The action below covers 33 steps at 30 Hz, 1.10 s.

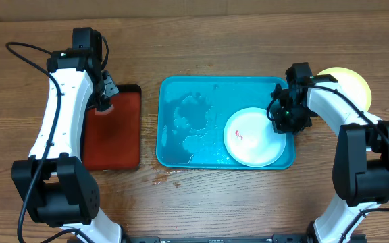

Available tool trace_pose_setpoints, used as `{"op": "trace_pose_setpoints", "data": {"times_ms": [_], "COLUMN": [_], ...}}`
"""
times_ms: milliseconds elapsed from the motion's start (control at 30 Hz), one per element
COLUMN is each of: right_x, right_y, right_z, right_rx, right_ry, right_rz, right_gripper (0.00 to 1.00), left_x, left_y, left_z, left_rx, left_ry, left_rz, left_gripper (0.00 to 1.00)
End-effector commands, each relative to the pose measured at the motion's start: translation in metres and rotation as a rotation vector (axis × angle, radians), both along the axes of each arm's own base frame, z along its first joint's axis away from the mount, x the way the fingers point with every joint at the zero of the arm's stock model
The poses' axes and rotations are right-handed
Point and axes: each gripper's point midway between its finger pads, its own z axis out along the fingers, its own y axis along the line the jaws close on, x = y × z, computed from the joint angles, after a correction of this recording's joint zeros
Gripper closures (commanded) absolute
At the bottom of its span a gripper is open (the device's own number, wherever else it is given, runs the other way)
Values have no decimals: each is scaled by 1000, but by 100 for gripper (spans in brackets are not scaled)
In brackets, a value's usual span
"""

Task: Clean dirty plates on tray and stack at the side
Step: 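Drag the white plate toward the tray center with the right gripper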

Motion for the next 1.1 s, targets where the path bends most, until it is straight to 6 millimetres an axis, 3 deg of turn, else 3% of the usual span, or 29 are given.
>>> {"op": "trace_pose_setpoints", "data": {"times_ms": [0, 67, 167, 267, 500, 800, 1067], "right_x": [4, 6, 12, 23, 43, 34, 34], "right_y": [7, 16, 45, 56, 70, 95, 104], "right_z": [0, 2, 10, 14, 18, 17, 14], "right_rx": [32, 84, 254, 307, 338, 332, 280], "right_ry": [-5, -8, -8, -27, -81, -70, -93], "right_rz": [-30, -56, -118, -192, -285, -223, -224], "right_gripper": [92, 96, 96, 96, 96, 96, 96], "left_x": [0, 0, 1, 0, -13, -24, -29], "left_y": [-1, -2, -4, -7, -4, 13, 2], "left_z": [-3, -3, -4, -7, -33, -69, -108], "left_rx": [-6, -6, -23, -37, -35, -60, -137], "left_ry": [6, 5, -1, 6, 52, 58, 26], "left_rz": [3, 4, 8, 5, 12, 88, 84], "left_gripper": [96, 96, 96, 96, 96, 96, 96]}}
